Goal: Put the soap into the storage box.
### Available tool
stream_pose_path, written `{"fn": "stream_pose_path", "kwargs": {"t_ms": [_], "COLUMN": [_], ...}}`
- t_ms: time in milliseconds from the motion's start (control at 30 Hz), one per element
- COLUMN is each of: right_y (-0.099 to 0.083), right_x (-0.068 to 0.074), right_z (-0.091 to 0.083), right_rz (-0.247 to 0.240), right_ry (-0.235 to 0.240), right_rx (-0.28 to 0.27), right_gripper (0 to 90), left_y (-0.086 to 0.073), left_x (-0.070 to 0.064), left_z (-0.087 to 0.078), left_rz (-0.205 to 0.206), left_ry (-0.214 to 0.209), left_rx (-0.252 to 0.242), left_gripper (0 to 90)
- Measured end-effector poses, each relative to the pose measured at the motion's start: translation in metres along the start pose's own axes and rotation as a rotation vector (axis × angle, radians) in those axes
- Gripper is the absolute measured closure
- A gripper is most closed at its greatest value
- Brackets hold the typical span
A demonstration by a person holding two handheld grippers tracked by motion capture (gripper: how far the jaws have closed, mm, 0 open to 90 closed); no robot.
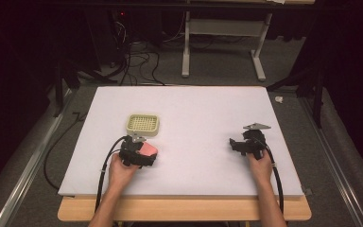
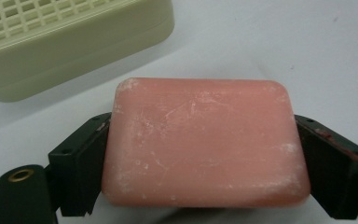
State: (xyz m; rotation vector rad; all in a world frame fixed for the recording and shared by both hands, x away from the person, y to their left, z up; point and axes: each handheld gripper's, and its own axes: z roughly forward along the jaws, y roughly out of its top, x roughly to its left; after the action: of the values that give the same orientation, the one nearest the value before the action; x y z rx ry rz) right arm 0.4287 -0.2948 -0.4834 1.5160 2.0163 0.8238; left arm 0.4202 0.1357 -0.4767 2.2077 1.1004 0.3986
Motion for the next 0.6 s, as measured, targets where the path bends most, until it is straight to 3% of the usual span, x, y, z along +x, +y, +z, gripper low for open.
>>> {"fn": "stream_pose_path", "kwargs": {"t_ms": [133,600], "right_y": [0.0,0.0], "right_x": [0.0,0.0], "right_z": [0.0,0.0], "right_rz": [-0.001,-0.002], "right_ry": [0.0,0.0], "right_rx": [0.0,-0.001], "right_gripper": [17.9,17.9], "left_y": [0.0,0.008], "left_x": [0.001,-0.004], "left_z": [-0.003,-0.022], "left_rz": [0.001,-0.004], "left_ry": [0.004,0.019], "left_rx": [0.007,-0.04], "left_gripper": [13.8,13.9]}}
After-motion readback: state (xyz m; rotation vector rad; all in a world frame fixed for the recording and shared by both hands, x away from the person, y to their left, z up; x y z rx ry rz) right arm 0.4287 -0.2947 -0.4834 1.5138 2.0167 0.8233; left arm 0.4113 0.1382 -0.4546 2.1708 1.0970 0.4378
